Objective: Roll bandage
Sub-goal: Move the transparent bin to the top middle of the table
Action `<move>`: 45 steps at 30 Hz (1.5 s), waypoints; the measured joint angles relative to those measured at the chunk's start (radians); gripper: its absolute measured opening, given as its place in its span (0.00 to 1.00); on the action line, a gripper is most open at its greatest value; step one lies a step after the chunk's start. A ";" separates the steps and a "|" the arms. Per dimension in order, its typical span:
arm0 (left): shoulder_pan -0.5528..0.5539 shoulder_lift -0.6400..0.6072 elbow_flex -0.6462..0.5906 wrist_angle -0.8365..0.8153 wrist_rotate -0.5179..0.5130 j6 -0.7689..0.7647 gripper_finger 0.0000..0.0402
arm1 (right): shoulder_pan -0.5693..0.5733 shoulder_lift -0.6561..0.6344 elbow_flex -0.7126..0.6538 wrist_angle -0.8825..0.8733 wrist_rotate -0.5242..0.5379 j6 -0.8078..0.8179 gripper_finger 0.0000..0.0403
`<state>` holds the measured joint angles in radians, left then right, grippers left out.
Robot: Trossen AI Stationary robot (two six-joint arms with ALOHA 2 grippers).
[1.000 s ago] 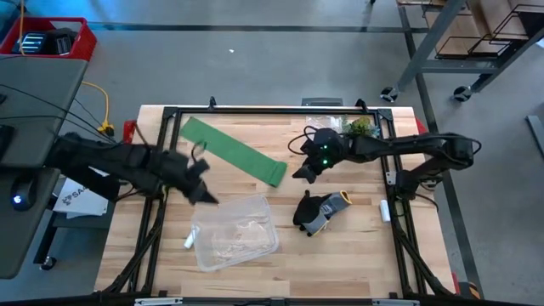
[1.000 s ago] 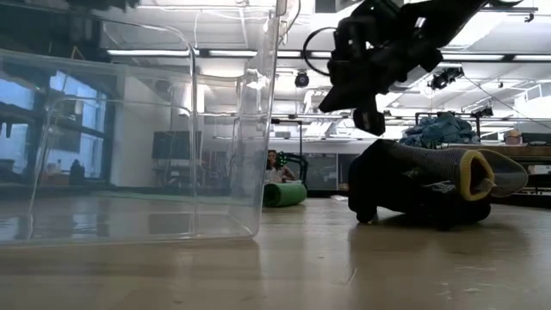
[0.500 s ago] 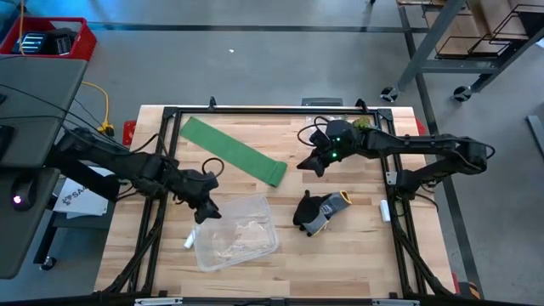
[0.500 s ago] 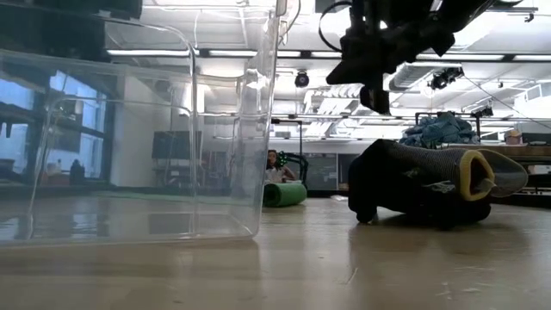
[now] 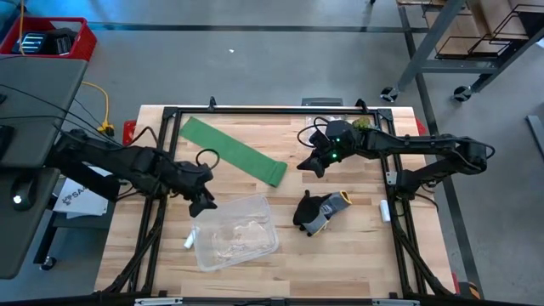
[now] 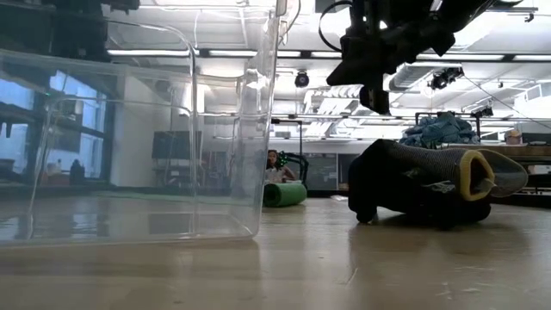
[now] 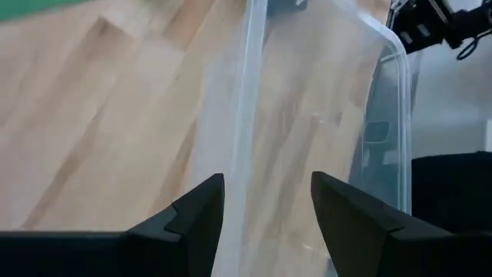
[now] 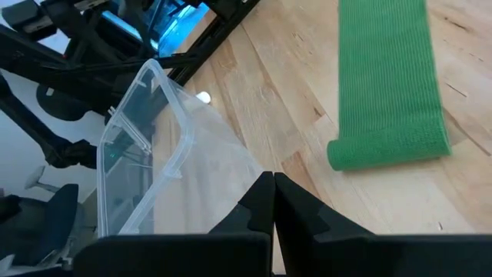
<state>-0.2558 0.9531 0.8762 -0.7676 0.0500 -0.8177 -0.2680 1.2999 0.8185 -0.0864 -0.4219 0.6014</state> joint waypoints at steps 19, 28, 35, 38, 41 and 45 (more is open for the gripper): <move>-0.029 0.303 0.064 -0.087 -0.072 0.063 0.35 | 0.000 0.000 0.000 0.003 -0.007 0.010 0.00; 0.013 0.201 0.068 -0.023 -0.147 0.037 0.08 | 0.000 0.000 0.004 0.154 -0.171 0.051 0.00; 0.075 0.125 0.213 -0.164 -0.336 0.070 0.05 | 0.005 0.006 0.249 -0.037 -0.146 -0.005 0.00; 0.122 0.136 0.286 -0.193 -0.409 0.121 0.05 | 0.040 0.041 0.462 -0.323 0.031 -0.188 0.00; 0.180 0.175 0.342 -0.187 -0.428 0.180 0.05 | 0.075 0.106 0.679 -0.561 0.218 -0.348 0.00; 0.254 0.247 0.401 -0.204 -0.466 0.228 0.05 | 0.094 0.190 0.913 -0.741 0.454 -0.374 0.00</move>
<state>-0.0017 1.1998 1.2768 -0.9716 -0.4161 -0.5896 -0.1735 1.4904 1.7317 -0.8274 0.0322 0.2276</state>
